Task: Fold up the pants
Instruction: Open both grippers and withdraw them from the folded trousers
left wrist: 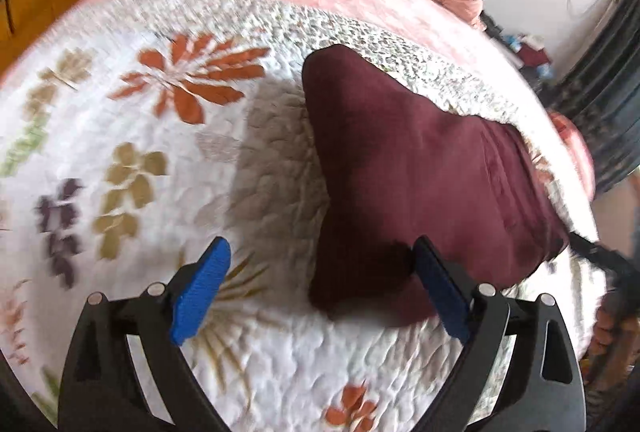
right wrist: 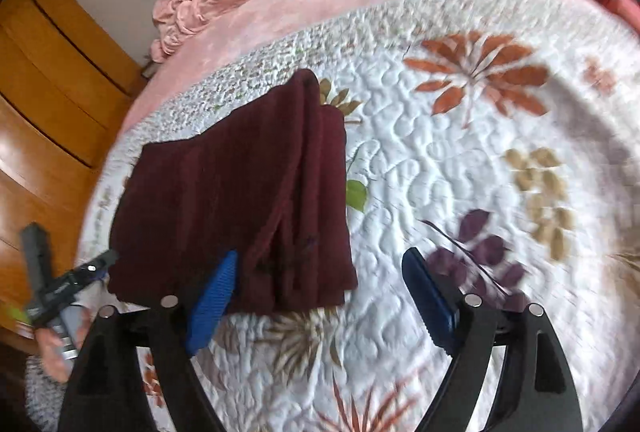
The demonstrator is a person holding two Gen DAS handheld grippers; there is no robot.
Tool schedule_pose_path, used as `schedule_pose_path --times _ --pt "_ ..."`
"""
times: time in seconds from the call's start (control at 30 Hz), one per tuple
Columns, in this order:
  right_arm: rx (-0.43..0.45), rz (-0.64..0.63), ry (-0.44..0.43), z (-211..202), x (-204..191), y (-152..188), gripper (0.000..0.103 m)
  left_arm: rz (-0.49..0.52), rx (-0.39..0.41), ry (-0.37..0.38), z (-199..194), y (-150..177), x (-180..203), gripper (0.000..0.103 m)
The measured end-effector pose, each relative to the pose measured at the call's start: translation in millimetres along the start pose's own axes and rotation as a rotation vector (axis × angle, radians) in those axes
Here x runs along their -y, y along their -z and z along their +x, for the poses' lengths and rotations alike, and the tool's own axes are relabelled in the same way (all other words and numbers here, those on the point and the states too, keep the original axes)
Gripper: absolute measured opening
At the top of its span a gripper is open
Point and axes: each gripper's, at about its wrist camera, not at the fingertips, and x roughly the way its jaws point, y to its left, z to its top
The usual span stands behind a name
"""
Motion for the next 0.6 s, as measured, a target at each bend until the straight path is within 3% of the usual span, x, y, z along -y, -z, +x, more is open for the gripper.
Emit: schedule_pose_path --times 0.17,0.33,0.6 --pt "0.053 -0.088 0.168 -28.4 -38.3 23.1 0.087 0.071 0.022 -0.085 -29.2 20.0 22.6 0.092" --pt "0.057 -0.085 0.154 -41.3 -56.7 43.9 0.087 0.095 0.017 -0.115 -46.2 30.7 37.3 0.092" --pt "0.072 -0.113 0.205 -61.0 -71.8 62.4 0.087 0.112 0.062 -0.193 -75.4 46.2 45.0 0.092"
